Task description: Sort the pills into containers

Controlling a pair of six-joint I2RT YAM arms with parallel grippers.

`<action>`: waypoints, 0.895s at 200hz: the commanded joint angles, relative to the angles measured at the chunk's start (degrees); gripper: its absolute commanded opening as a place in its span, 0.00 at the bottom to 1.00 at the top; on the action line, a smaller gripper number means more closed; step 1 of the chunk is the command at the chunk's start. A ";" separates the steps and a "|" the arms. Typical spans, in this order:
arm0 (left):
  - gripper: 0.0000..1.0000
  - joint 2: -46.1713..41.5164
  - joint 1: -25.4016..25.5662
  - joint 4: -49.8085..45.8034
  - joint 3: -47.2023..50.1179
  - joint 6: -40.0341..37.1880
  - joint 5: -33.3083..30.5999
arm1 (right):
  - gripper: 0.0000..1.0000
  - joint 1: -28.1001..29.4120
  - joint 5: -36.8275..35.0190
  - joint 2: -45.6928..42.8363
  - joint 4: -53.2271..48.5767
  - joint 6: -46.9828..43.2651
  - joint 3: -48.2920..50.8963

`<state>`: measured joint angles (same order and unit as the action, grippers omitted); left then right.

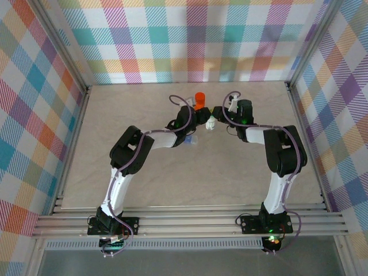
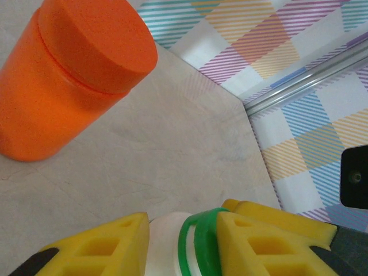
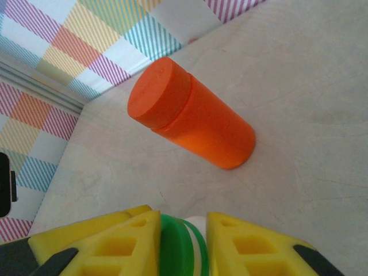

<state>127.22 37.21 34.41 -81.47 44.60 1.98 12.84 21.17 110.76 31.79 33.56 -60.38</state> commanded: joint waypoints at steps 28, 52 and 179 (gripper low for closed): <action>0.38 0.08 0.63 -12.98 -1.73 0.20 8.67 | 0.35 -0.54 -1.23 -2.21 -21.44 -4.42 -5.24; 0.41 -2.33 0.50 -13.81 -1.98 0.05 8.57 | 0.39 -0.53 -3.10 -4.83 -26.22 -7.48 -7.29; 0.73 -28.84 -2.32 -22.31 14.56 -9.48 -2.85 | 0.69 4.21 -12.46 -1.02 -58.76 -26.70 -26.17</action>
<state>104.14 35.31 15.44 -70.76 39.83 3.64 14.63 11.81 106.85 -19.77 11.03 -84.12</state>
